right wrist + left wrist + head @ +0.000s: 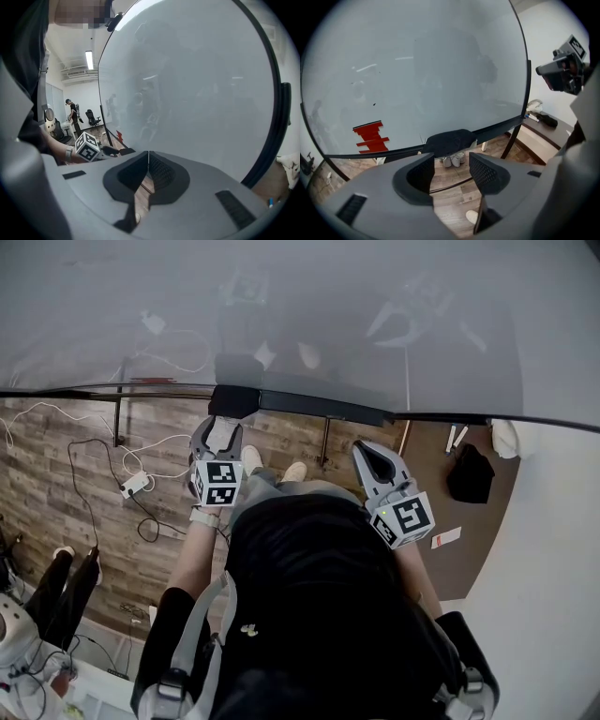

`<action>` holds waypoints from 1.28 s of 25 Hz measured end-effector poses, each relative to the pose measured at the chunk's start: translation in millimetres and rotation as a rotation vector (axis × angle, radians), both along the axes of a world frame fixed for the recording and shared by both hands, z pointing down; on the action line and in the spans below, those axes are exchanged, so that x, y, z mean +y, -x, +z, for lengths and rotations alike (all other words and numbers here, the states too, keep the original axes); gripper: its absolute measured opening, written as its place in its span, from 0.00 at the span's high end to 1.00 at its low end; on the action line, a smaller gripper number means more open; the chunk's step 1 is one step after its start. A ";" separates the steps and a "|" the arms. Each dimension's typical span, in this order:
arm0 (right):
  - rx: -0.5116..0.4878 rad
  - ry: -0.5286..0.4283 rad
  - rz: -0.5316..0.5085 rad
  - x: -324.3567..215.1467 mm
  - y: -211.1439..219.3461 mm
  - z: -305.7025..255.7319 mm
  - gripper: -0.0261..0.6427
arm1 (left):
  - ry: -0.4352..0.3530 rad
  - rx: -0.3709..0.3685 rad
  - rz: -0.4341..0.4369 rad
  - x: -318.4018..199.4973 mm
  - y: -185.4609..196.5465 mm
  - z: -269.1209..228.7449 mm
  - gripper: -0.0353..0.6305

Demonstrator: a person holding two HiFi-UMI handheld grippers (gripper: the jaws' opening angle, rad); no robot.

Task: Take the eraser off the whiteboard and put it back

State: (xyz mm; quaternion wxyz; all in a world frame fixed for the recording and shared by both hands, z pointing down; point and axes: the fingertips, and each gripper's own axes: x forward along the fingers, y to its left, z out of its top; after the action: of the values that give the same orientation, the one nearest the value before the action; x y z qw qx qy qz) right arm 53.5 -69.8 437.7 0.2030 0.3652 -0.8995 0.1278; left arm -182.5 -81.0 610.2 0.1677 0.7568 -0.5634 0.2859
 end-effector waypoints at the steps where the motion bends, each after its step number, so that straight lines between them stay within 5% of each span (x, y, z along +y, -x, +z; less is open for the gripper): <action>1: 0.005 0.003 0.007 -0.2 -0.6 0.2 0.93 | 0.003 -0.021 0.013 -1.6 0.7 3.2 0.61; 15: 0.020 0.014 0.113 -1.7 -25.6 0.4 0.93 | -0.084 -0.393 0.158 -18.4 0.4 21.7 0.51; 32: 0.027 0.020 0.138 1.4 -34.9 2.3 0.93 | -0.139 -0.590 0.245 -35.2 -2.0 27.3 0.51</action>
State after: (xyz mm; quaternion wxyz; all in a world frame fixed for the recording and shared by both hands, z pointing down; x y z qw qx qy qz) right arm 88.3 -68.4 439.9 0.2094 0.4261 -0.8680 0.1456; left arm -180.5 -116.3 637.5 -0.0905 0.7130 -0.5106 0.4719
